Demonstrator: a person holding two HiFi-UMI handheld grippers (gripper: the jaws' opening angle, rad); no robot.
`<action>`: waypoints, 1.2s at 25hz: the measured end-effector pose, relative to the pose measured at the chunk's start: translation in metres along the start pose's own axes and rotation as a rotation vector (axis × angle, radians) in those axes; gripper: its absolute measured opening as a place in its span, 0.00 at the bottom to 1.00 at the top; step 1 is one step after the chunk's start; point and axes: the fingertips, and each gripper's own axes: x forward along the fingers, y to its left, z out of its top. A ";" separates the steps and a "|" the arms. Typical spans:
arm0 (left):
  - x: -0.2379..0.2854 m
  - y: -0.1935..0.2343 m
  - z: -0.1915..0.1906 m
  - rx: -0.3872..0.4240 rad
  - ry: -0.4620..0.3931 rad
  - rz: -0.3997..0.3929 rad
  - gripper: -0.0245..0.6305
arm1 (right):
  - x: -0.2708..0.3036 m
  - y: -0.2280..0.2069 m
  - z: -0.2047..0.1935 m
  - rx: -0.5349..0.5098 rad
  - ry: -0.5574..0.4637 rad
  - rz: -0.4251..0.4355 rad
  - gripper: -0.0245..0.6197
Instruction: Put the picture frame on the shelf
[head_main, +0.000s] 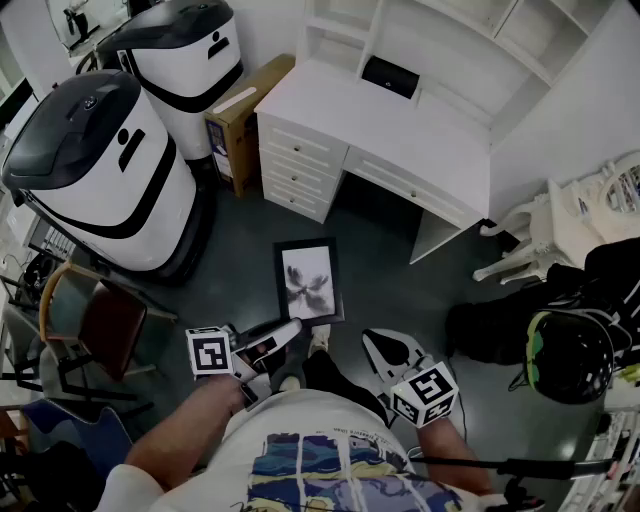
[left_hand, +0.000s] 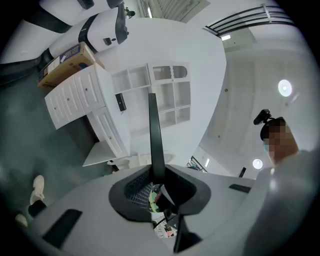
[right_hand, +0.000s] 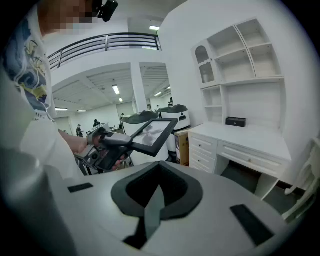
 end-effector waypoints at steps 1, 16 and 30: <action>0.022 -0.026 0.031 -0.018 -0.002 0.016 0.15 | -0.004 -0.020 0.043 0.012 0.013 0.015 0.08; 0.112 0.066 0.160 0.096 -0.055 -0.082 0.15 | 0.137 -0.171 0.077 -0.157 -0.075 0.032 0.08; 0.169 0.059 0.262 0.068 -0.036 -0.064 0.15 | 0.191 -0.228 0.154 -0.123 -0.054 0.084 0.12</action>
